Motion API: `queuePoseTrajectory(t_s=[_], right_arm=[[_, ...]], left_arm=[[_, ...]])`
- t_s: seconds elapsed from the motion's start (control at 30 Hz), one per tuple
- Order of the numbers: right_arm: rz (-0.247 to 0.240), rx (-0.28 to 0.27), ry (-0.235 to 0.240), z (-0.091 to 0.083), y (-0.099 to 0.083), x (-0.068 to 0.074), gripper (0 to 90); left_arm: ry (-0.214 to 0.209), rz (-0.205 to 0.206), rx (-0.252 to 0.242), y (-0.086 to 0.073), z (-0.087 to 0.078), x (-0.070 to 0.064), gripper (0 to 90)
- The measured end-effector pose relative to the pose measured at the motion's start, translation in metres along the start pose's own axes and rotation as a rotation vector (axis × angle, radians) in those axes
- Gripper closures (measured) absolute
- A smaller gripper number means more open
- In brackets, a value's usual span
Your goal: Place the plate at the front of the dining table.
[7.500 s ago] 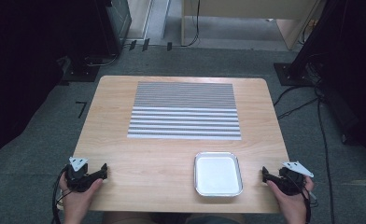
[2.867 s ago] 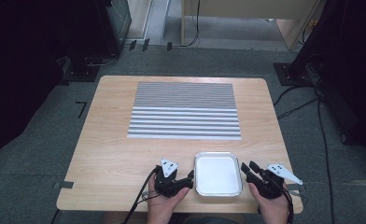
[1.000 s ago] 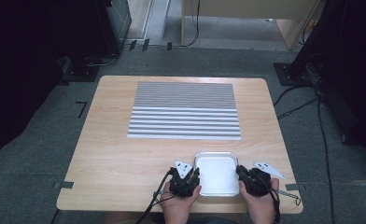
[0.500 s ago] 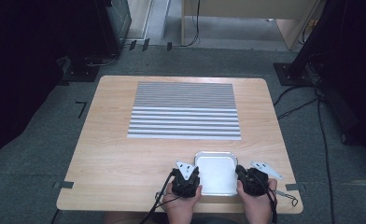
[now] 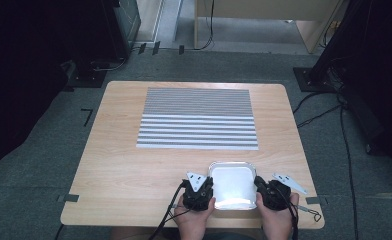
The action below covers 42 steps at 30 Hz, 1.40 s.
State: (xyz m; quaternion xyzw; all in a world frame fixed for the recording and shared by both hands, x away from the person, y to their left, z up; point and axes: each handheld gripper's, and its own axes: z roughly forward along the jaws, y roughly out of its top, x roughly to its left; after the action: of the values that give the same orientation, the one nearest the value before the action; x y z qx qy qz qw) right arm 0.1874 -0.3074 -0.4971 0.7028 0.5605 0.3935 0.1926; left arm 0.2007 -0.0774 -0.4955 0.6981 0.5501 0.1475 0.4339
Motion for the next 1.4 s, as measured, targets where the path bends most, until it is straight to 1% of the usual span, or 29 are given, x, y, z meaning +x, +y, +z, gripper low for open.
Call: queuePoseTrajectory(t_s=[0.03, 0.07, 0.1, 0.13, 0.17, 0.3, 0.43, 0.6, 0.7, 0.77, 0.87, 0.93, 1.03, 1.1, 1.13, 1.2, 1.23, 1.27, 1.33, 1.4], right_arm=[[0.01, -0.007, 0.004, -0.001, 0.0, -0.001, 89.4], [0.02, -0.008, 0.009, -0.001, 0.001, -0.002, 90.0], [0.055, -0.015, 0.037, -0.003, 0.002, -0.004, 90.0], [0.064, -0.015, 0.04, -0.004, 0.003, -0.005, 90.0], [0.048, -0.015, 0.036, -0.004, 0.003, -0.005, 90.0], [0.048, -0.009, 0.037, -0.003, 0.003, -0.006, 90.0], [0.052, -0.014, 0.039, -0.004, 0.003, -0.006, 90.0], [0.056, -0.049, 0.041, -0.009, 0.004, -0.006, 90.0], [0.076, -0.055, 0.055, -0.011, 0.005, -0.005, 90.0], [0.099, -0.059, 0.069, -0.012, 0.005, -0.005, 90.0], [0.123, -0.067, 0.085, -0.013, 0.006, -0.003, 90.0], [0.128, -0.076, 0.085, -0.014, 0.005, 0.0, 90.0], [0.121, -0.094, 0.082, -0.016, 0.004, 0.006, 90.0], [0.118, -0.109, 0.08, -0.017, 0.003, 0.011, 90.0], [0.116, -0.116, 0.08, -0.018, 0.003, 0.013, 90.0], [0.129, -0.129, 0.084, -0.019, 0.002, 0.017, 90.0], [0.135, -0.137, 0.087, -0.02, 0.001, 0.019, 90.0], [0.138, -0.14, 0.086, -0.021, 0.001, 0.021, 90.0], [0.133, -0.148, 0.088, -0.021, 0.0, 0.026, 90.0], [0.121, -0.157, 0.084, -0.02, 0.0, 0.031, 90.0]], left_arm=[[-0.006, -0.002, -0.005, 0.0, 0.0, 0.0, 85.3], [-0.001, -0.003, -0.004, 0.0, -0.001, -0.001, 85.8], [-0.01, -0.004, -0.005, 0.0, -0.001, 0.0, 86.1], [-0.014, -0.002, -0.004, 0.0, 0.0, -0.001, 86.0], [-0.014, 0.003, 0.0, 0.0, 0.001, -0.001, 85.9], [-0.007, 0.001, -0.001, -0.001, 0.002, -0.001, 85.4], [-0.013, -0.003, -0.007, 0.0, 0.001, -0.001, 85.2], [-0.026, -0.002, -0.017, 0.002, -0.001, -0.002, 84.8], [-0.035, -0.006, -0.032, 0.005, -0.003, -0.001, 83.3], [-0.043, -0.01, -0.046, 0.007, -0.006, 0.001, 82.1], [-0.05, -0.017, -0.044, 0.009, -0.008, 0.003, 79.1], [-0.045, -0.013, -0.046, 0.01, -0.009, 0.005, 77.9], [-0.039, -0.014, -0.053, 0.01, -0.012, 0.007, 77.6], [-0.03, -0.018, -0.048, 0.011, -0.013, 0.009, 77.5], [-0.032, -0.026, -0.046, 0.012, -0.013, 0.011, 76.6], [-0.055, -0.054, -0.047, 0.013, -0.015, 0.016, 72.5], [-0.06, -0.06, -0.049, 0.013, -0.015, 0.019, 71.7], [-0.06, -0.065, -0.047, 0.014, -0.015, 0.02, 72.3], [-0.059, -0.062, -0.05, 0.015, -0.016, 0.021, 77.3], [-0.051, -0.067, -0.053, 0.016, -0.017, 0.024, 78.5]])
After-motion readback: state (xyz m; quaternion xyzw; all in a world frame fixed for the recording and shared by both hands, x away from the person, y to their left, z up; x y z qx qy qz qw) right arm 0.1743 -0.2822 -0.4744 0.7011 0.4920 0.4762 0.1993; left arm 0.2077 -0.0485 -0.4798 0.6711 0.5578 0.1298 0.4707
